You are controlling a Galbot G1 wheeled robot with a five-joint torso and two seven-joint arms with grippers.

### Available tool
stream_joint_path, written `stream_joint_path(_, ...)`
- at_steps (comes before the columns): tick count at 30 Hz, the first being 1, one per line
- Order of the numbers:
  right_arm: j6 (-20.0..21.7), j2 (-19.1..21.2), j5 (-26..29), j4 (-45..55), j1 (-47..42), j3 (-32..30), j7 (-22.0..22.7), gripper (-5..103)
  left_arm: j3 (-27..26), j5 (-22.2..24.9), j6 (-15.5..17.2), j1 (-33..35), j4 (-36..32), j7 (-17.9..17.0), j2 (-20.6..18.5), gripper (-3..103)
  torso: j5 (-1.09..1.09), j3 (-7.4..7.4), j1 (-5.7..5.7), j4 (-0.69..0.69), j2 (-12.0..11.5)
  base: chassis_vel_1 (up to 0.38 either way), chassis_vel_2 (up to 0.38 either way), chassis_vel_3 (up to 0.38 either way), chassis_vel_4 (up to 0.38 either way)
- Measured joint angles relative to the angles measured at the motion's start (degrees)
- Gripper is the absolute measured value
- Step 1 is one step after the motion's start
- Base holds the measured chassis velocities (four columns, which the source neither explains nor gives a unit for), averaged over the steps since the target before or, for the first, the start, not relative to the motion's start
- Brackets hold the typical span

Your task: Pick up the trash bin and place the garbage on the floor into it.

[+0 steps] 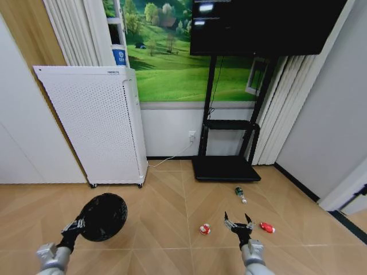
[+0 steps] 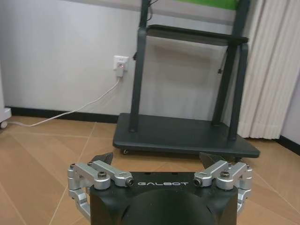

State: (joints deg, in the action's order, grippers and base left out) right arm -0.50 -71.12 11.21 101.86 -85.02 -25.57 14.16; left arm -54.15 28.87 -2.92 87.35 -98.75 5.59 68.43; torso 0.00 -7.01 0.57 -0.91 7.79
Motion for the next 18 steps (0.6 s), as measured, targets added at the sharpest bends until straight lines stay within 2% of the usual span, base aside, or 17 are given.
stream_joint_path(10,-1.0,0.3,-0.7,-5.5,3.2,3.0,-0.6,100,0.2,-0.7,0.0,0.7,-0.6,-0.8,1.2,7,-0.02,0.0,0.0,0.0,0.0,0.0,0.0,0.0,0.0)
stream_joint_path(18,-2.4,-0.4,-4.5,-11.1,4.5,6.8,-2.8,100,0.5,-0.8,-0.3,0.0,0.1,-1.4,0.6,7,0.0,0.0,0.0,-0.01,0.0,0.0,0.0,0.0,0.0)
